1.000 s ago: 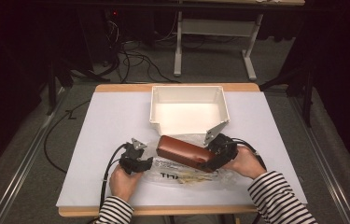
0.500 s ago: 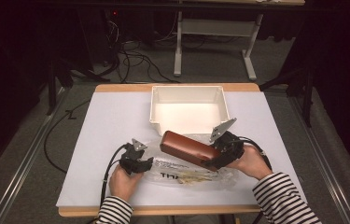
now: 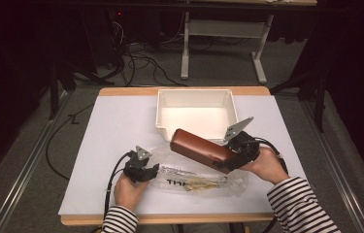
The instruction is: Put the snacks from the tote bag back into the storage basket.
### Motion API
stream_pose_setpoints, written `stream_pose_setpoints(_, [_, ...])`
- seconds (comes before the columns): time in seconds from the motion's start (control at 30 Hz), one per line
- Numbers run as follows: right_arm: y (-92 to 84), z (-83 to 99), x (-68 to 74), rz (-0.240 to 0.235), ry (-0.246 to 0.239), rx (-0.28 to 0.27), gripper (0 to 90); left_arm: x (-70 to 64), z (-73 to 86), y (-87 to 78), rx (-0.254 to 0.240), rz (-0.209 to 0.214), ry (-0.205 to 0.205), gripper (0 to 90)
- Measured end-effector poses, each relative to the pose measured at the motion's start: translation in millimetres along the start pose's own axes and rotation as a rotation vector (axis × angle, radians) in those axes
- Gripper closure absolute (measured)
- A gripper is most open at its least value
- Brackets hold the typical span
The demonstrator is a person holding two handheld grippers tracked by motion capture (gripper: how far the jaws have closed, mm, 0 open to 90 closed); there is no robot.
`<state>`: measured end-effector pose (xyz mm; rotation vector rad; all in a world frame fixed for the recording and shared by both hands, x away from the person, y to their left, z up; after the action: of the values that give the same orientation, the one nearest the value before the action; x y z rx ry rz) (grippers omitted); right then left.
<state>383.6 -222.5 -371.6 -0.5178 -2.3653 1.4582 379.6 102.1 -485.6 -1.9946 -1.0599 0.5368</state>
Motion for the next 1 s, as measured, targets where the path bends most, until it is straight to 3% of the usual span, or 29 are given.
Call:
stream_pose_setpoints(0.63, [-16.6, -15.8, -12.9, 0.003, 0.041, -0.015, 37.7, 1.0, 7.3, 0.9, -0.057, 0.011, -0.008, 46.9])
stream_pose_setpoints(1.0, [-24.9, -24.4, -30.2, 0.033, 0.072, -0.022, 37.7, 1.0, 7.6, 0.9, -0.058, 0.01, -0.007, 46.9])
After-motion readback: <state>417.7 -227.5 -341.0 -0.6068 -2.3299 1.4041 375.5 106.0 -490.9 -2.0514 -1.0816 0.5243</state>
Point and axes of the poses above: each handheld gripper's, and its own axes: y roughly forward along the jaws, z roughly out of its underside, x roughly to its left, the point moved 1 cm from there along y, roughly forward along the jaws, and after that the axes turned 8 degrees about x, right-handed, at the moved point
